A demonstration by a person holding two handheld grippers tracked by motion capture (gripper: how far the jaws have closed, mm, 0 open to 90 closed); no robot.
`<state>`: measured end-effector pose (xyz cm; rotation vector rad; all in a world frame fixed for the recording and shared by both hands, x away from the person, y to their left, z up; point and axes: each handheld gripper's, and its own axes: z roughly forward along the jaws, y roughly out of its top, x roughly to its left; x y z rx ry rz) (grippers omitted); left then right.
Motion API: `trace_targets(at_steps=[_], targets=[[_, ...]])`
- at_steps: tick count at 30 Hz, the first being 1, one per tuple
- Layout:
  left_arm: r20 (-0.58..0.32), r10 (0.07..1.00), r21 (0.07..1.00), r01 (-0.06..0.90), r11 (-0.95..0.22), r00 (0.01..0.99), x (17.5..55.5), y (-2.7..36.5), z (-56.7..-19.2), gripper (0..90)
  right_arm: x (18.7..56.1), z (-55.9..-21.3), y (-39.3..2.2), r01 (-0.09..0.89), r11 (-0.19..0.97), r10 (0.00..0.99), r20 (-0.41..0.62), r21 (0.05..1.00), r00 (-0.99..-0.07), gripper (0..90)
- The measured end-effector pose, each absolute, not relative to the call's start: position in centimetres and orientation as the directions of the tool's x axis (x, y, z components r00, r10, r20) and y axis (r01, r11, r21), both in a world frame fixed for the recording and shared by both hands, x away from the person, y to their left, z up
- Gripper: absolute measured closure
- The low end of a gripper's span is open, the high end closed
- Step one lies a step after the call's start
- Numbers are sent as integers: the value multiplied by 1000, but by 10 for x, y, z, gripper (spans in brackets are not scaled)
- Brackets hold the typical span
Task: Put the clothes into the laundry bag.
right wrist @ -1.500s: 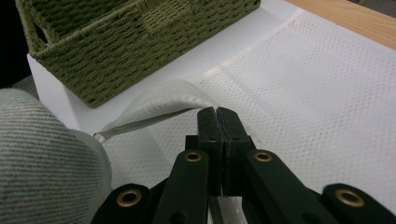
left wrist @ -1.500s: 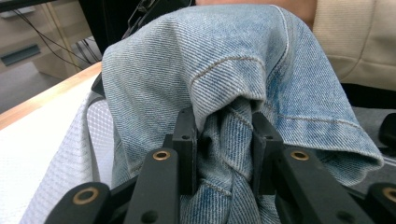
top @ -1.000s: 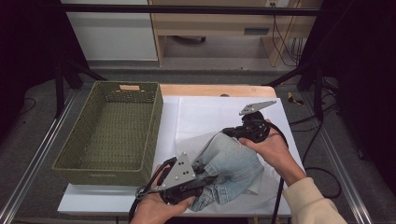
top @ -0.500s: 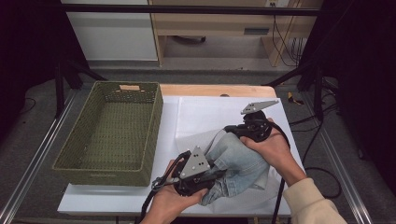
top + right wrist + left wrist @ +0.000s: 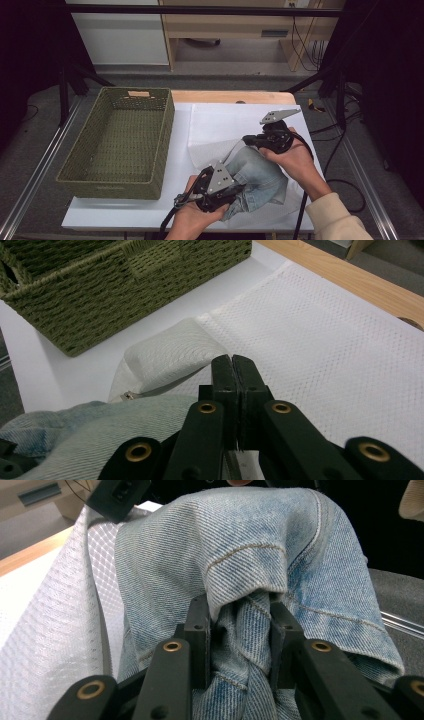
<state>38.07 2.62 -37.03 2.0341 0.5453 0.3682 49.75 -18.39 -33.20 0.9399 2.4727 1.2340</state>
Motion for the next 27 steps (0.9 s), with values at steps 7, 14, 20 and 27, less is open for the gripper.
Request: trace_targets(at_steps=[7, 14, 20, 27], targets=[[-1, 514, 878, 246, -410, 858, 380, 19, -370, 685, 496, -332, -185, 441, 439, 627, 85, 783, -774, 896], [33, 540, 858, 253, -447, 841, 384, 11, -376, 684, 494, -334, -189, 443, 434, 627, 90, 785, -774, 896], [27, 580, 845, 291, -448, 814, 390, 17, -386, 684, 491, -336, -191, 445, 440, 624, 90, 780, -776, 896], [35, 611, 841, 307, -446, 791, 393, 20, -392, 682, 486, -336, -191, 441, 449, 621, 84, 777, -779, 896]])
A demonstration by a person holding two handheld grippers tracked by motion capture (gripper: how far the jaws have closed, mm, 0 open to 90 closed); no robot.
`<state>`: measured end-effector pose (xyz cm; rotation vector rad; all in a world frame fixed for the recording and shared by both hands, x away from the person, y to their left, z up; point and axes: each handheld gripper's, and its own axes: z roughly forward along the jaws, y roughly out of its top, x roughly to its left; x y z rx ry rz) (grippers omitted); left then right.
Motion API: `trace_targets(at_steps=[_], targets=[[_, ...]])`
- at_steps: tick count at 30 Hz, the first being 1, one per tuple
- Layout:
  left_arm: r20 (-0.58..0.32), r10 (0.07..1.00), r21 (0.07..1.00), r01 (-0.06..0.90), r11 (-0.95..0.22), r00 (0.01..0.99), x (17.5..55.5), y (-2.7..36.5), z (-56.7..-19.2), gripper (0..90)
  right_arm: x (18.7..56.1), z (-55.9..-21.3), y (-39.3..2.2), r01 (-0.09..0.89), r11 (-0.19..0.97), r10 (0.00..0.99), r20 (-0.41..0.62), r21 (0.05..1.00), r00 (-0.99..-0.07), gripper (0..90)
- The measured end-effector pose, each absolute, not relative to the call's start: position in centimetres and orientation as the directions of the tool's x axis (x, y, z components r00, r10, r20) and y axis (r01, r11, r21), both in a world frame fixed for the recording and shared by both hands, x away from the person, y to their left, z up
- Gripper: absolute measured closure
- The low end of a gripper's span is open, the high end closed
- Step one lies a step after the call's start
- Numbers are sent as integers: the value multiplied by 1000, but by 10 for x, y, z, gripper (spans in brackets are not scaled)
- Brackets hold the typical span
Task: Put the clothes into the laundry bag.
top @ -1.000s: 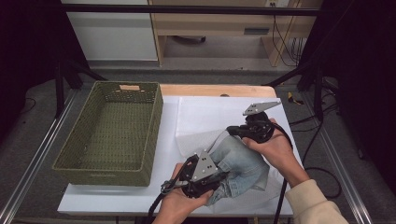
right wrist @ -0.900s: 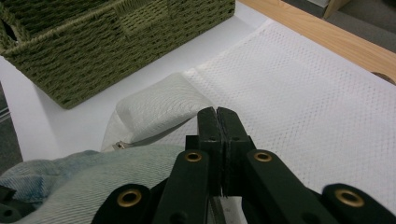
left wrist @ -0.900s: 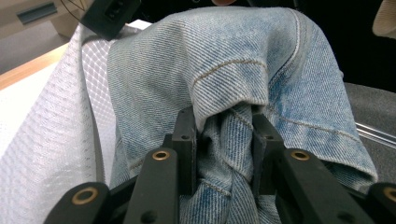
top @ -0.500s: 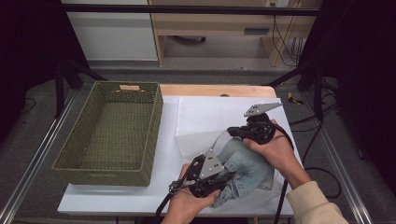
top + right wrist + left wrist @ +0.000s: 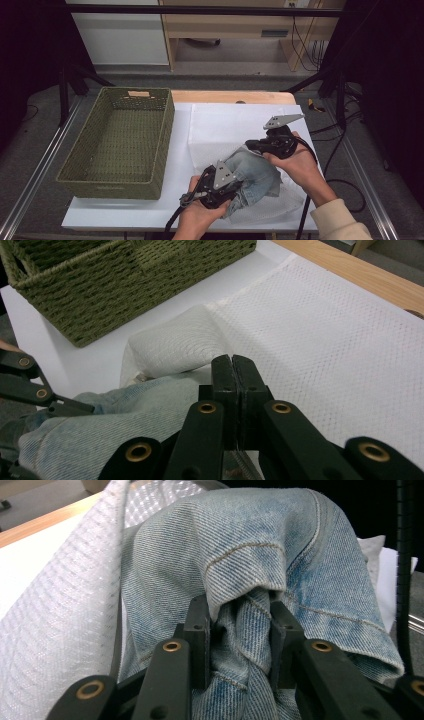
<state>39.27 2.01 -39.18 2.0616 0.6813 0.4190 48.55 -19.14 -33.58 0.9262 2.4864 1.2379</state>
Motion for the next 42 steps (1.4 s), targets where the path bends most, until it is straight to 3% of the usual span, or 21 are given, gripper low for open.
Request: trace_targets(at_steps=[42], targets=[[91, 647, 844, 286, -453, 757, 394, 21, -396, 681, 455, -331, -169, 483, 443, 635, 116, 756, -764, 897]])
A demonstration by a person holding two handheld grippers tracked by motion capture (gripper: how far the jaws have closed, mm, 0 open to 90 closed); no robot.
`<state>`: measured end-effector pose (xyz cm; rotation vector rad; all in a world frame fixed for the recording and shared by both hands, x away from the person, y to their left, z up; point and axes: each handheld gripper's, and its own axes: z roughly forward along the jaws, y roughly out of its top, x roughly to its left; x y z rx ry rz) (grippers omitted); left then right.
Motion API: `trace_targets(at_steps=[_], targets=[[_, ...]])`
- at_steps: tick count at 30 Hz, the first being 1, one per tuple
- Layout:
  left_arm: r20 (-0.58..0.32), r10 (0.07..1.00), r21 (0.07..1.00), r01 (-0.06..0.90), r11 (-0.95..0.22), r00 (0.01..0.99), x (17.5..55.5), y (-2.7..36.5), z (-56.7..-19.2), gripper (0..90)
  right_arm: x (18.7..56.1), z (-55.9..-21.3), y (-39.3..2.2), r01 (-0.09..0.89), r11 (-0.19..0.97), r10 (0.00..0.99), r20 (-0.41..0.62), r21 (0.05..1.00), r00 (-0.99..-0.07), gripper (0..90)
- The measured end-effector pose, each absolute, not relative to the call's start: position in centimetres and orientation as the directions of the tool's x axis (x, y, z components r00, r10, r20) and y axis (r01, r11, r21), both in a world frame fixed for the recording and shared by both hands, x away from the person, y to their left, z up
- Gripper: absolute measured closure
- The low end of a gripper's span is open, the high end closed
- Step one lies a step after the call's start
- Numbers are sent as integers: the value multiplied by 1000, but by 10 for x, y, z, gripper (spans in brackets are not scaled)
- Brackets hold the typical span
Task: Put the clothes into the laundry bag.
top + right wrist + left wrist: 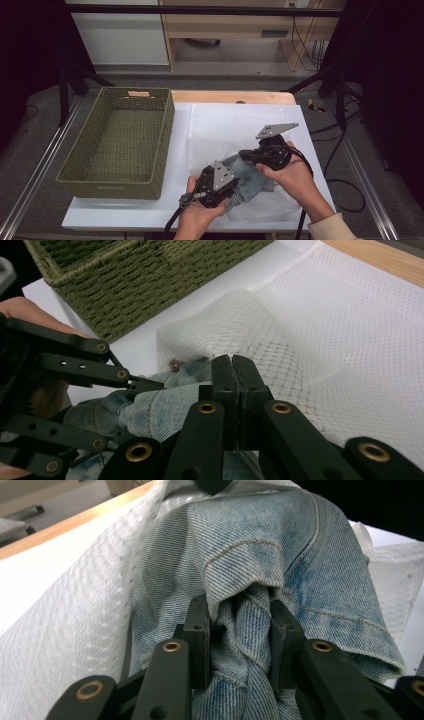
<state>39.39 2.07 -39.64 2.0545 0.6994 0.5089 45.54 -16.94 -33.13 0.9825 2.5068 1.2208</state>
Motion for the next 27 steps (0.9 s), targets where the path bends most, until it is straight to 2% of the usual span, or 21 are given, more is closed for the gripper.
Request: trace_targets(at_steps=[8, 17, 27], targets=[[100, 658, 848, 282, -449, 747, 399, 16, -390, 681, 454, -327, -175, 478, 420, 638, 124, 771, -760, 898], [111, 685, 843, 296, -448, 720, 412, 16, -401, 678, 450, -328, -172, 481, 424, 629, 132, 767, -766, 898], [76, 703, 866, 302, -398, 707, 423, 19, -407, 676, 452, -336, -164, 504, 399, 639, 162, 766, -752, 897]])
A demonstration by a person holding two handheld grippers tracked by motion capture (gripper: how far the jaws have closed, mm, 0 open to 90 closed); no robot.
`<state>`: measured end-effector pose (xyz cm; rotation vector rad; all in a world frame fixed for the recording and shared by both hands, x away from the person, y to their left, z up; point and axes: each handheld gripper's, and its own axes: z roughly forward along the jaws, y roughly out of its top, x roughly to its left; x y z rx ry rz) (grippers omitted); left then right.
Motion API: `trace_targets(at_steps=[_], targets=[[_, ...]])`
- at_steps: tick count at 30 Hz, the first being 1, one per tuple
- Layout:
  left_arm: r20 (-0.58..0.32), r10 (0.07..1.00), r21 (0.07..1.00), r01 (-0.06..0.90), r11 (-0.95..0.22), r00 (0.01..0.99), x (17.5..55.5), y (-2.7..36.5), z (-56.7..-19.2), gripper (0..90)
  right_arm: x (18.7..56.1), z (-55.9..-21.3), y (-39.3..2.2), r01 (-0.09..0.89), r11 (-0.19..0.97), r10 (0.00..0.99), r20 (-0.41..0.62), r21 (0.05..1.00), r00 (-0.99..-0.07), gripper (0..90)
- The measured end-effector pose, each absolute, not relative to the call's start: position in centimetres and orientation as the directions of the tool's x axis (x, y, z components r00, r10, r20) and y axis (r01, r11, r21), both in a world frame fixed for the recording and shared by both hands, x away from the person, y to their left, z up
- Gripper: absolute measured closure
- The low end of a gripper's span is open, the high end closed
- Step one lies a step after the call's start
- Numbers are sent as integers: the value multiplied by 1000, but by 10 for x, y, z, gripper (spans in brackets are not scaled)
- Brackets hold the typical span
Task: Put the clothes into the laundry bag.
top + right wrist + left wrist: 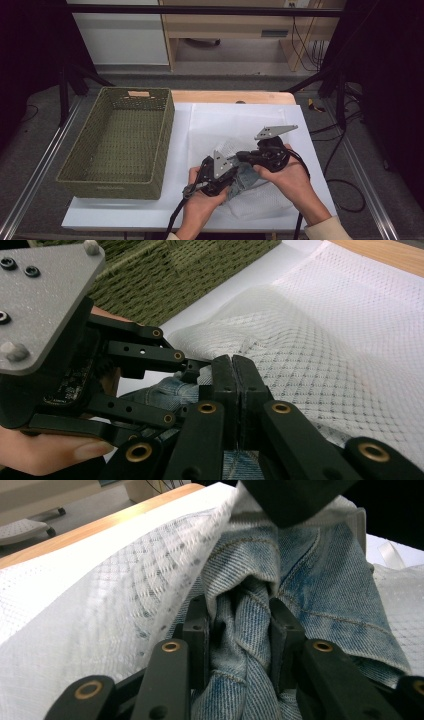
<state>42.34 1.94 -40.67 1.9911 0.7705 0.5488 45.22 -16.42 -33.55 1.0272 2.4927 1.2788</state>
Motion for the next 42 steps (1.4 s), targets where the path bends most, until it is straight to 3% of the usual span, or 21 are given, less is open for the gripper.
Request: trace_targets(at_steps=[22, 32, 37, 42], targets=[[90, 705, 883, 270, -383, 704, 416, 18, -395, 689, 456, -334, -166, 462, 391, 638, 128, 796, -760, 897], [101, 727, 864, 303, -403, 679, 435, 10, -406, 681, 457, -337, -170, 476, 386, 653, 131, 790, -746, 897], [55, 747, 889, 308, -339, 663, 443, 7, -412, 656, 459, -345, -172, 494, 371, 664, 147, 787, -733, 897], [52, 736, 920, 254, -297, 675, 442, 5, -409, 605, 462, -346, -178, 506, 346, 684, 157, 790, -712, 897]])
